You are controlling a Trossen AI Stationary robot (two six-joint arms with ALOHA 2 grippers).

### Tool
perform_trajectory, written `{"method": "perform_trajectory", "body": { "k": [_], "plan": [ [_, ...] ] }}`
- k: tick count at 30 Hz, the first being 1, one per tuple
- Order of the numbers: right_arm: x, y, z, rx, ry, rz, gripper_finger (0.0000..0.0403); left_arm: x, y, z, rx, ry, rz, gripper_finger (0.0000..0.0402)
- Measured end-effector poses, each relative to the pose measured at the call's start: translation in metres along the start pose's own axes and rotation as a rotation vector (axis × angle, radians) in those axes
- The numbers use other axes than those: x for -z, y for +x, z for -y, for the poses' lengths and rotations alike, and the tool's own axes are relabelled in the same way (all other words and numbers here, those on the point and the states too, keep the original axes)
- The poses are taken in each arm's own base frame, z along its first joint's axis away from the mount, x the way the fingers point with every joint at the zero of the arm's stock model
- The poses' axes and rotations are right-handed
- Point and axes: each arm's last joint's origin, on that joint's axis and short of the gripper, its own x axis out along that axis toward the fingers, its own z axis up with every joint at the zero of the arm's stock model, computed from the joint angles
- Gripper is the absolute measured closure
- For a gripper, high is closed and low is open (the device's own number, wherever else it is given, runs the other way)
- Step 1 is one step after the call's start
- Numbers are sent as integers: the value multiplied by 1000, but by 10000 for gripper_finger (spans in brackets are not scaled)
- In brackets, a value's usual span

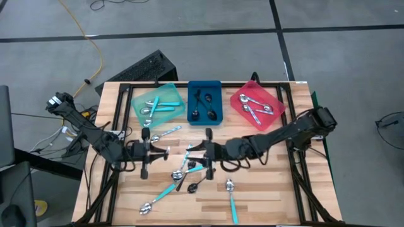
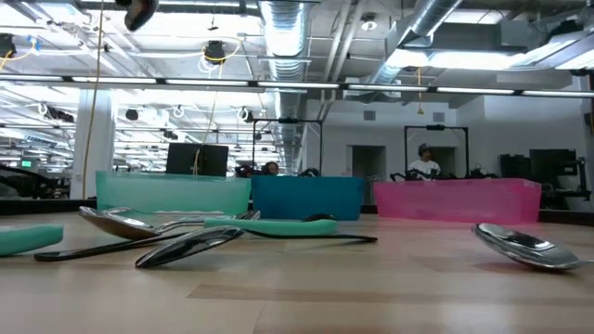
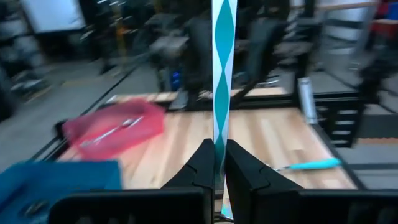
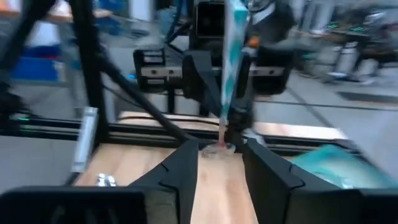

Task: Sort silverware by color (type)
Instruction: Put the white patterned spoon into the pink bin

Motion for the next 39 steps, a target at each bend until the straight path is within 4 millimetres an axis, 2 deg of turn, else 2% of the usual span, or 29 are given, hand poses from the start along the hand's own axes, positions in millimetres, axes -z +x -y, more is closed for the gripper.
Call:
{"method": "perform_trajectory", "body": {
  "k": [3, 7, 13, 24, 39],
  "plan": [
    [6, 6, 10, -79, 5, -3, 232, -4, 2, 1, 93, 26, 32, 399],
    [-4, 7, 17, -125, -4, 84, 187, -4, 6, -1, 201, 63, 69, 399],
    [-12, 6, 15, -122, -57, 172, 131, -2, 15, -15, 202, 78, 73, 399],
    [-14, 7, 23, -98, -64, 191, 126, -3, 40, -36, 196, 90, 112, 399],
    [-9, 10, 30, -85, -39, 137, 127, 15, 79, -42, 196, 96, 108, 400]
  ]
}}
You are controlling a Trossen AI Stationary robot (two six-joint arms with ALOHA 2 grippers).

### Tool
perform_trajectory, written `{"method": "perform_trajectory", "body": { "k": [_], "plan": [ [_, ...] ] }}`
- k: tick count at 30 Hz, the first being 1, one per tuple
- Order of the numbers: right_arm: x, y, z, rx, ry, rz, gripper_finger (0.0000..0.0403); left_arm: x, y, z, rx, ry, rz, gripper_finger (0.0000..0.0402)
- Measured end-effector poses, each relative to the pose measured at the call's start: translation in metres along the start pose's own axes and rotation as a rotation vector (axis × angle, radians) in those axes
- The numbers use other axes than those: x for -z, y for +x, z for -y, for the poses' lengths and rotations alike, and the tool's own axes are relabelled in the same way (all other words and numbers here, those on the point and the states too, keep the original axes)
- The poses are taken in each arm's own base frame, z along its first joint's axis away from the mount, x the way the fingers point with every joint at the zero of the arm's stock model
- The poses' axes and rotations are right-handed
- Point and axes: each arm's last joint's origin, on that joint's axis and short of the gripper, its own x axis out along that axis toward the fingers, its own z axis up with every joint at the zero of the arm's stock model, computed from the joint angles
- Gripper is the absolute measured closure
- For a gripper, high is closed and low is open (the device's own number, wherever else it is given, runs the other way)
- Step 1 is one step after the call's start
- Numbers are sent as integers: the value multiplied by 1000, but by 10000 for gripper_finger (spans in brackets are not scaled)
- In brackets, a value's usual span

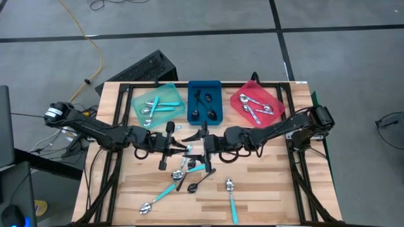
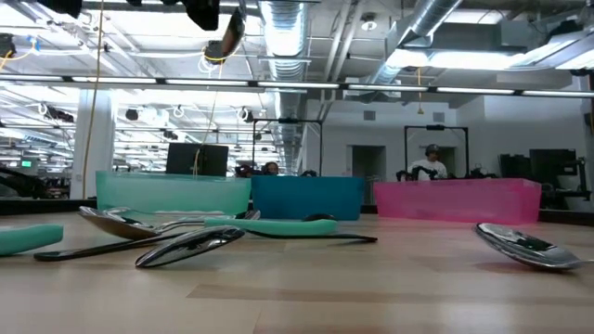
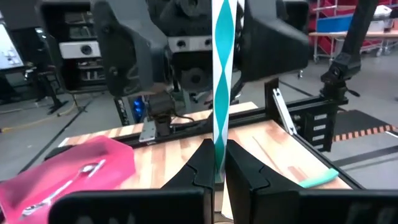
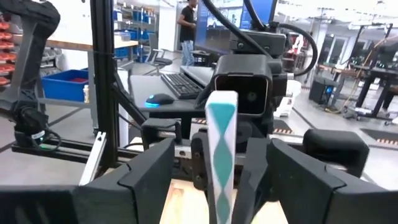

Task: Sort silverware by color (type)
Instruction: Put the white patterned spoon into the pink bin

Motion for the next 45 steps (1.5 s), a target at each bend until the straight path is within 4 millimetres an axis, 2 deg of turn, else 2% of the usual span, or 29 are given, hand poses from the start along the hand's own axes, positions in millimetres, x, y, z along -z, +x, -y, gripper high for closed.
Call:
{"method": "perform_trajectory", "body": {
  "k": [5, 10, 14, 21, 26, 35, 41, 45],
  "plan": [
    [3, 0, 0, 4, 15, -30, 131, 0, 2, -1, -7, -2, 12, 400],
    [6, 0, 2, 74, 8, -64, 168, -5, 2, -1, -13, -7, 60, 400],
    [6, 0, 5, 80, 8, -65, 229, -5, 2, -1, -14, -7, 65, 400],
    [9, 0, 6, 78, 0, -92, 358, -4, 2, -1, -19, -26, 51, 400],
    [9, 0, 6, 79, 3, -95, 358, -4, 2, -2, -42, -38, 47, 381],
    [10, 0, 5, 97, 1, -106, 359, -1, 2, -3, -87, -59, 21, 288],
    [13, -1, 6, 158, -1, -150, 359, 9, 1, -5, -194, -69, -88, 230],
    [20, -2, 8, 207, 26, -214, 359, 14, 0, -6, -259, -84, -143, 206]
  ]
}}
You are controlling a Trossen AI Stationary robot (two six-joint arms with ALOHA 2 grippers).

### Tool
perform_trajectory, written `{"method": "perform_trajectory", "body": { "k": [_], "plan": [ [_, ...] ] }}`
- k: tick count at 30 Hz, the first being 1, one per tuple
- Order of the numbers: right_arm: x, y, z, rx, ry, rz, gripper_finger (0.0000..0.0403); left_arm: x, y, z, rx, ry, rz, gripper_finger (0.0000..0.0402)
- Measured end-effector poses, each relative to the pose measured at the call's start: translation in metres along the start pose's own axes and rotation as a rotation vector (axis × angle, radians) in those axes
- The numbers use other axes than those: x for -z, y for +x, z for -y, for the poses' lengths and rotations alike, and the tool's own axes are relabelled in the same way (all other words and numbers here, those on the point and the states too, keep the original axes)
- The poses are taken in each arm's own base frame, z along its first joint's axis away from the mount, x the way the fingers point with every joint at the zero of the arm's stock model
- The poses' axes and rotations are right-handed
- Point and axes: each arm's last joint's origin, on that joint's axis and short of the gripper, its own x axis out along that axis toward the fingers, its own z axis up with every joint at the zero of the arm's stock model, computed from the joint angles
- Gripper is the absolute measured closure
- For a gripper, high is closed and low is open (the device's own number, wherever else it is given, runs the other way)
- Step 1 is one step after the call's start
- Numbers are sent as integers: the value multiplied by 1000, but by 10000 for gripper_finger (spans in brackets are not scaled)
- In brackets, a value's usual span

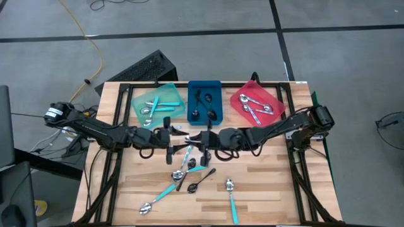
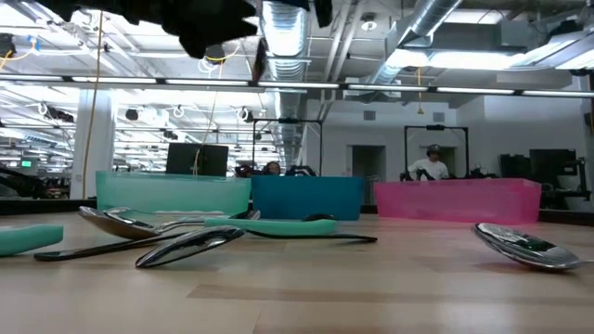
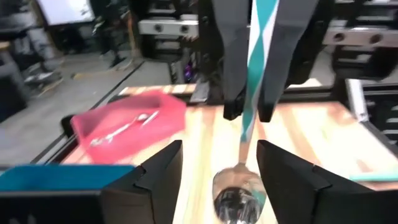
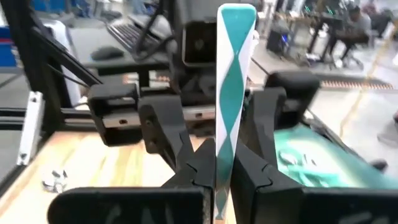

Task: Sort silverware by color (type)
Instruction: Put the white patterned spoon into the pink bin

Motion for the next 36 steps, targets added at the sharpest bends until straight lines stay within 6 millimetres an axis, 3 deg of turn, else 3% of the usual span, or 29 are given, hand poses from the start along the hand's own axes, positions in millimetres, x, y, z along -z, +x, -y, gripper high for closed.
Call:
{"method": "perform_trajectory", "body": {
  "k": [11, 21, 28, 36],
  "plan": [
    [13, 2, 11, 93, 82, -123, 359, 9, 0, -2, -56, -32, -87, 202],
    [37, -1, 36, 386, 183, -315, 359, 18, -2, -4, -121, -79, -165, 201],
    [55, -7, 70, 613, 146, -479, 359, 18, -2, -4, -124, -110, -163, 200],
    [82, -30, 117, 868, 136, -768, 359, 20, -2, -4, -128, -128, -183, 200]
  ]
}}
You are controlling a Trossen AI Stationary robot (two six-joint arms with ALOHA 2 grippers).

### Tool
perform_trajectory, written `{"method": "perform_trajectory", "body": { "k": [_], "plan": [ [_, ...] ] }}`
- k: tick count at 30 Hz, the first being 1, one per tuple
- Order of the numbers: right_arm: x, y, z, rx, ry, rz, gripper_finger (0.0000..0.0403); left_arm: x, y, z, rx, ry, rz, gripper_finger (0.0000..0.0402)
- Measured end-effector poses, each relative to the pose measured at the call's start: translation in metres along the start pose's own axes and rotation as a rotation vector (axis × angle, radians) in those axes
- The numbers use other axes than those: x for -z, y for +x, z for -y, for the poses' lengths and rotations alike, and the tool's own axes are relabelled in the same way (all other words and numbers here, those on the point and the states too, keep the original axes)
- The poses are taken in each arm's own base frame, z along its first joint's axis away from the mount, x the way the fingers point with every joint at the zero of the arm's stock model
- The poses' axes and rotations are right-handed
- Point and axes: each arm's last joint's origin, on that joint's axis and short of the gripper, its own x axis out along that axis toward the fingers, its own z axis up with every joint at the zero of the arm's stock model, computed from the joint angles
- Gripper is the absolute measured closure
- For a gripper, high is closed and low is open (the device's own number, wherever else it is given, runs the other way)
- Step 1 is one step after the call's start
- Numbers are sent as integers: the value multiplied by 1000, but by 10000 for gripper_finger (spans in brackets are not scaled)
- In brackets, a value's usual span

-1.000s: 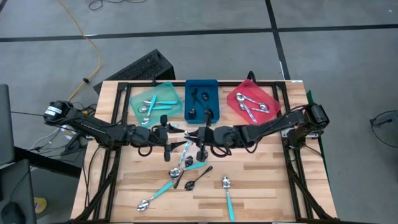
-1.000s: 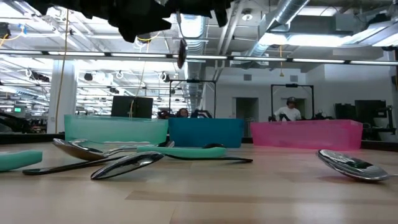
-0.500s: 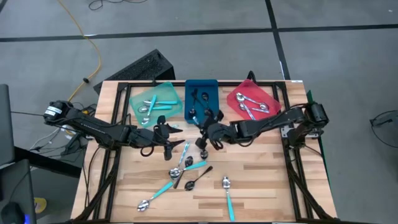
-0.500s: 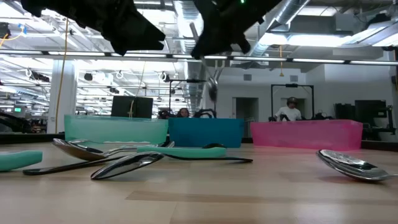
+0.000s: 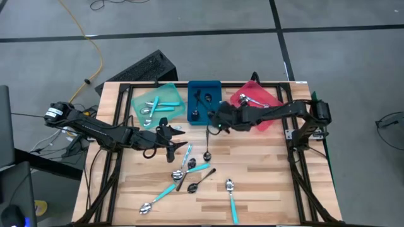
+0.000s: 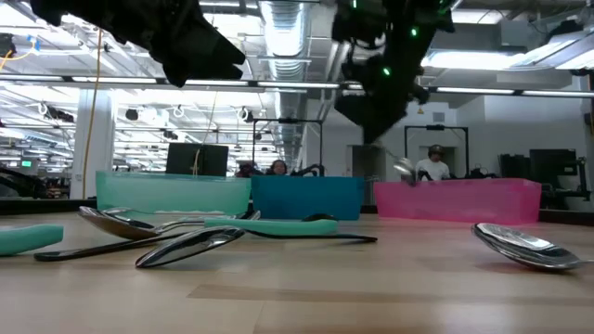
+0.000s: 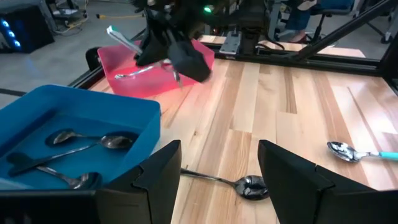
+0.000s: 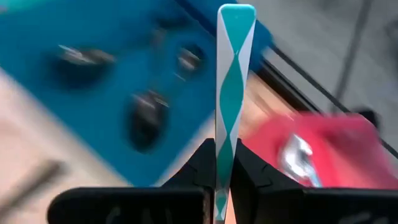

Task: Sort silverware by color (type)
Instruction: Put the white patterned spoon into the pink bin

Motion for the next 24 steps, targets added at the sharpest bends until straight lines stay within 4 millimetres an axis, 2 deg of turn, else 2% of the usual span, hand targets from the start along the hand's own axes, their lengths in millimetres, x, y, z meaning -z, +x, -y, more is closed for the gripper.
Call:
{"method": "perform_trajectory", "body": {
  "k": [6, 13, 18, 21, 24],
  "plan": [
    [3, 14, 29, 116, -44, -137, 359, 2, 0, 0, -5, -11, -21, 200],
    [-5, 9, 66, 114, -106, -200, 359, 2, 0, 0, -5, -12, -21, 200],
    [-8, 7, 99, 168, -65, -257, 359, 3, 0, -1, -5, -14, -24, 200],
    [-4, 18, 108, 198, -98, -308, 359, 3, 0, -1, -5, -14, -24, 200],
    [10, 37, 111, 218, -133, -368, 359, 3, 0, -1, -5, -30, -24, 200]
  ]
}}
